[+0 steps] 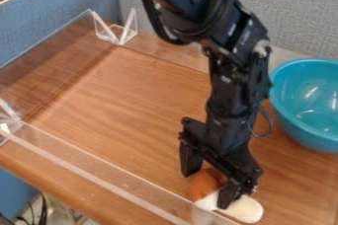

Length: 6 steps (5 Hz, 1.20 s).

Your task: Put the mushroom in the blue bowl

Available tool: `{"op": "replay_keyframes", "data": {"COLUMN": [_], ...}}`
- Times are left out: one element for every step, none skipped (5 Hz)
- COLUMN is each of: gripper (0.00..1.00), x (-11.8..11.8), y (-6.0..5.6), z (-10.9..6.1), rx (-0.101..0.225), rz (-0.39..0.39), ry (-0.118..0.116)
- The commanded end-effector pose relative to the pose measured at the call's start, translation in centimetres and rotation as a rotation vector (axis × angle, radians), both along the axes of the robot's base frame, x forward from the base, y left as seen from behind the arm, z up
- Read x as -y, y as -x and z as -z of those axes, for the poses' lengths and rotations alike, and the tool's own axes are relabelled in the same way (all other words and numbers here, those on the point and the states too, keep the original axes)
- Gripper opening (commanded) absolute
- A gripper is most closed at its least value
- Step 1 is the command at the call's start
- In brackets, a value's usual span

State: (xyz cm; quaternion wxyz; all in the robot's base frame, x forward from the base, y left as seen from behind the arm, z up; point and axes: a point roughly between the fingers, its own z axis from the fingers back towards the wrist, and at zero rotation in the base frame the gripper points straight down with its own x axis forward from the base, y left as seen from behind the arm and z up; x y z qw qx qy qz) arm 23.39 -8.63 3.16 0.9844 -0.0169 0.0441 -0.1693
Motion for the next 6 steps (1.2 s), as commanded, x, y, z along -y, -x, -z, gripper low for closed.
{"op": "replay_keyframes", "data": {"gripper": [0.00, 0.00, 0.00, 0.00, 0.00, 0.00], "x": [1.0, 0.8, 0.6, 0.2, -0.2, -0.4], "y": [-0.3, -0.4, -0.5, -0.6, -0.8, -0.8], "z": [0.3, -0.1, -0.5, -0.3, 0.0, 0.3], "rx": [0.022, 0.030, 0.038, 0.047, 0.053, 0.056], "rz": [0.045, 0.038, 0.028, -0.027, -0.081, -0.079], "ry": [0.010, 0.016, 0.023, 0.028, 0.030, 0.030]}}
